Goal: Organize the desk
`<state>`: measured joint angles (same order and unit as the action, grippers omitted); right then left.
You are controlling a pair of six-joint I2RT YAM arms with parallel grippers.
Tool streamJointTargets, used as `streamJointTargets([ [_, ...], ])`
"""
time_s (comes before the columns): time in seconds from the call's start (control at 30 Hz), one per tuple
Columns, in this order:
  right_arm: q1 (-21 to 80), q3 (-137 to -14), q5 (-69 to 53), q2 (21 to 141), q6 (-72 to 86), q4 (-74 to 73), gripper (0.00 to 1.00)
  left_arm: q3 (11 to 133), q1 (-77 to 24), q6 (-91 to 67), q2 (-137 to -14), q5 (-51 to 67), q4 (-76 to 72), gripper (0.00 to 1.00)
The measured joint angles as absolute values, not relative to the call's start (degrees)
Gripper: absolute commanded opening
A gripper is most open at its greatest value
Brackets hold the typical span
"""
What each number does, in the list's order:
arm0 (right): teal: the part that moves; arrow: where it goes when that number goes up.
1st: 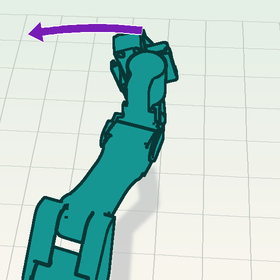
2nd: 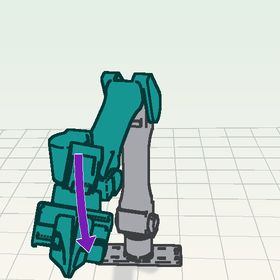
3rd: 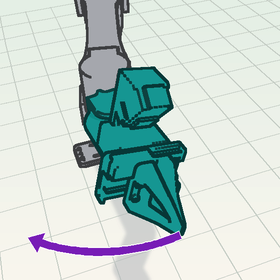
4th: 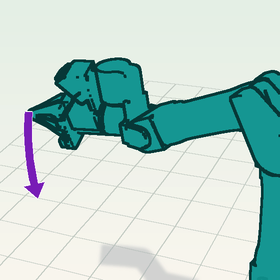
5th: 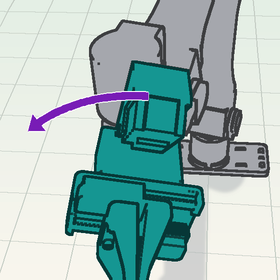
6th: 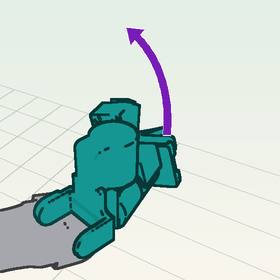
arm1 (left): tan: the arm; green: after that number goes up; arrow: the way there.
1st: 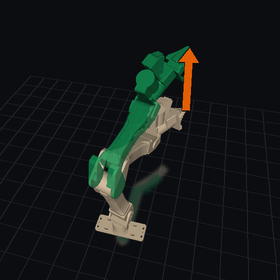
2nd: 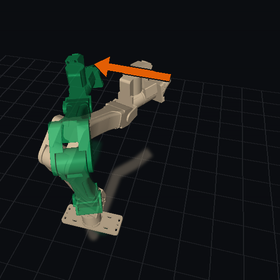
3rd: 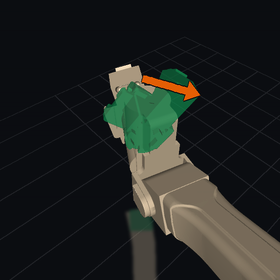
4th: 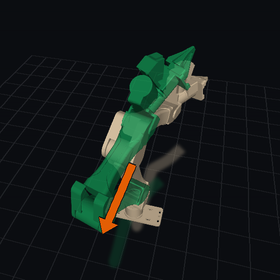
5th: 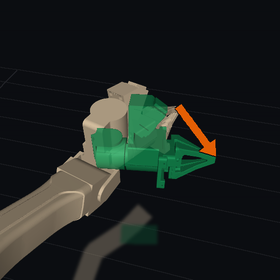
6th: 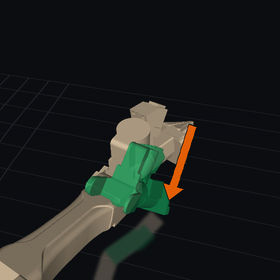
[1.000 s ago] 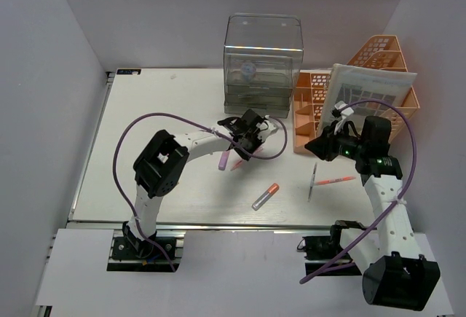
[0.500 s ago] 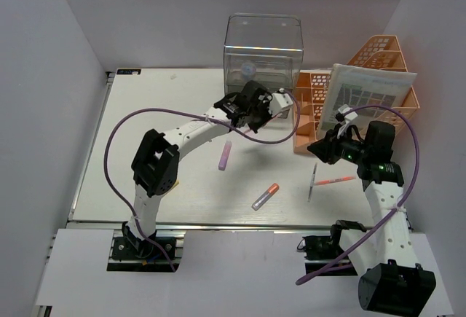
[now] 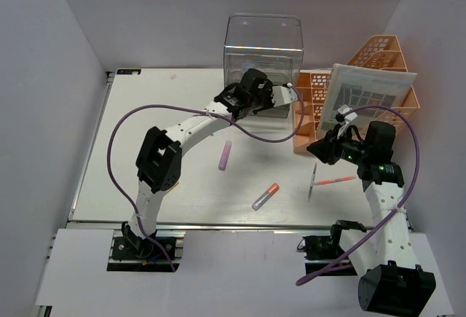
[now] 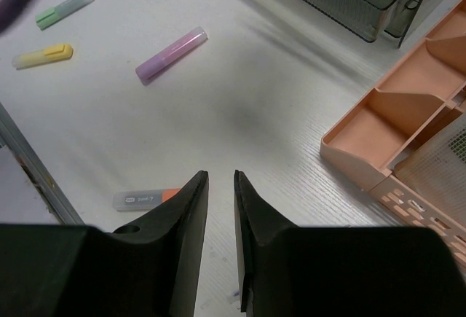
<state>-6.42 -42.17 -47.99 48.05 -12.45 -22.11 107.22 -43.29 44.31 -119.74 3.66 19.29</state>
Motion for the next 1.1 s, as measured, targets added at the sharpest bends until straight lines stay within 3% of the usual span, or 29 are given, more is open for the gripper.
streamJointTargets([
  [0.33, -6.5, -41.4, -48.0, 48.0, -12.4, -22.1, 0.27, 106.2, -40.8, 49.1, -124.8, -1.2, 12.5, 0.11],
  [0.4, -6.6, -41.4, -48.0, 48.0, -12.4, -22.0, 0.27, 105.8, -40.4, 49.3, -125.2, -1.7, 11.1, 0.2],
  [0.47, -6.7, -41.4, -48.0, 48.1, -12.4, -22.0, 0.27, 105.1, -40.2, 49.7, -125.3, -2.5, 10.0, 0.36],
  [0.57, -6.7, -41.4, -48.0, 48.1, -12.4, -22.0, 0.27, 103.5, -40.2, 49.8, -125.3, -3.7, 7.7, 0.44],
  [0.67, -6.7, -41.4, -48.0, 48.1, -12.4, -22.0, 0.27, 102.3, -40.2, 49.9, -125.3, -4.3, 7.2, 0.61],
  [0.9, -6.7, -41.3, -48.2, 48.1, -12.6, -21.9, 0.3, 101.6, -40.4, 49.0, -124.8, -5.6, 7.2, 0.6],
  [0.93, -6.7, -41.3, -48.2, 48.1, -12.9, -21.9, 0.32, 101.6, -40.6, 48.8, -124.3, -5.9, 7.3, 0.6],
  [1.03, -6.7, -41.3, -48.2, 48.4, -14.7, -22.2, 0.58, 101.2, -41.0, 47.0, -121.5, -6.0, 8.4, 0.59],
  [1.1, -6.7, -41.3, -47.9, 48.6, -15.6, -22.5, 0.64, 101.2, -41.5, 44.1, -117.9, -5.7, 9.4, 0.57],
])
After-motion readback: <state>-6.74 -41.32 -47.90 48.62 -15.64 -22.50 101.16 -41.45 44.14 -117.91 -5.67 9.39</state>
